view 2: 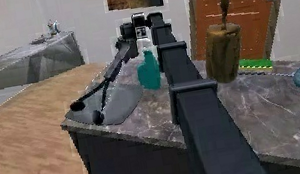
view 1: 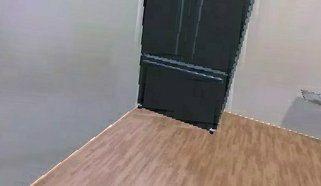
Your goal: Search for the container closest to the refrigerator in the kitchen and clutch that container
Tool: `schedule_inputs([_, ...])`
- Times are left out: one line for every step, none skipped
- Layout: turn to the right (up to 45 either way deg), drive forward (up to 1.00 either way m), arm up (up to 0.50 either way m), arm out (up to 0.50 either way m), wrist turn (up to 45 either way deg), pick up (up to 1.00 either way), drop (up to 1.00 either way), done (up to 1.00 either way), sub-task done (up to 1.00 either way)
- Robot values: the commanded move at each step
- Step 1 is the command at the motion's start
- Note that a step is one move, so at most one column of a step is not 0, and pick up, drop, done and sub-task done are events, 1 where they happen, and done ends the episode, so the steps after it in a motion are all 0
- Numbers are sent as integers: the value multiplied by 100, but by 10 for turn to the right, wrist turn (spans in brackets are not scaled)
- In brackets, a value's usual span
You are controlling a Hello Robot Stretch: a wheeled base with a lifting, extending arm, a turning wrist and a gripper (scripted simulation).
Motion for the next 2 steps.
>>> schedule_inputs([0, 0, 0, 0, 450, 0, 0, 0, 0])
schedule_inputs([0, 0, 0, 0, 450, 0, 0, 0, 0])
